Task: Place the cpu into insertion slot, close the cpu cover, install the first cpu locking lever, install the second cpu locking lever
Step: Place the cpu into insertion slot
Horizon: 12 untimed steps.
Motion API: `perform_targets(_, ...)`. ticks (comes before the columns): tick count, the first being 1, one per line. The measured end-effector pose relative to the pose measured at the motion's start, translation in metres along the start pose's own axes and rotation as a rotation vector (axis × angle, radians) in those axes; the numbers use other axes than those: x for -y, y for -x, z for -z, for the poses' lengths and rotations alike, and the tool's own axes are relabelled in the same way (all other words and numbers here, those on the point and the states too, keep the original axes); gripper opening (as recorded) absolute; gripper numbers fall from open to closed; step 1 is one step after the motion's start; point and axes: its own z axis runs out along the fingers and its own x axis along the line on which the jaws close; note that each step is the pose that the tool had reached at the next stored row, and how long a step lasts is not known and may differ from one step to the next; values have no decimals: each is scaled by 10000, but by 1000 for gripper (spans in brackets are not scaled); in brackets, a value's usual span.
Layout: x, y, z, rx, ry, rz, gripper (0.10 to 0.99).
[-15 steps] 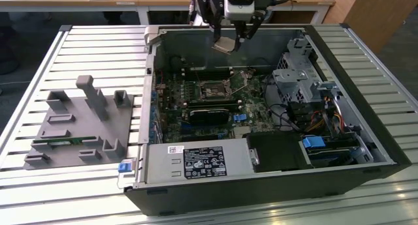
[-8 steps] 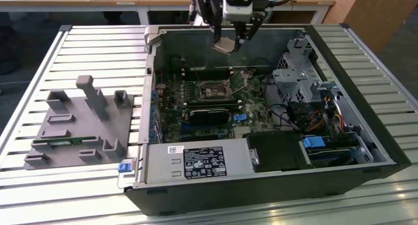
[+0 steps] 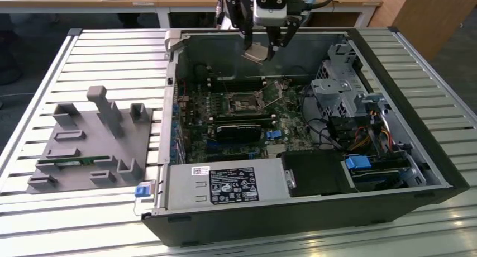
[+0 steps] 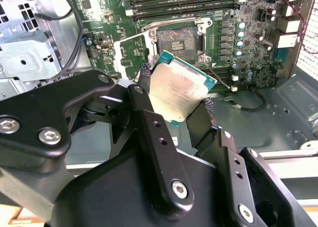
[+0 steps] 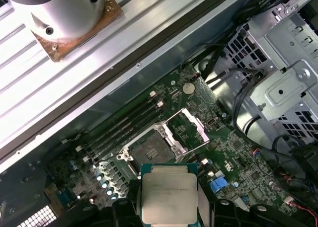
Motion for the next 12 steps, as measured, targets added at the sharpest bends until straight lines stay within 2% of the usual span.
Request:
perform_targets(7, -5, -4, -12, 43, 3, -441, 541)
perform_targets(12, -3, -4, -30, 48, 4, -494, 541)
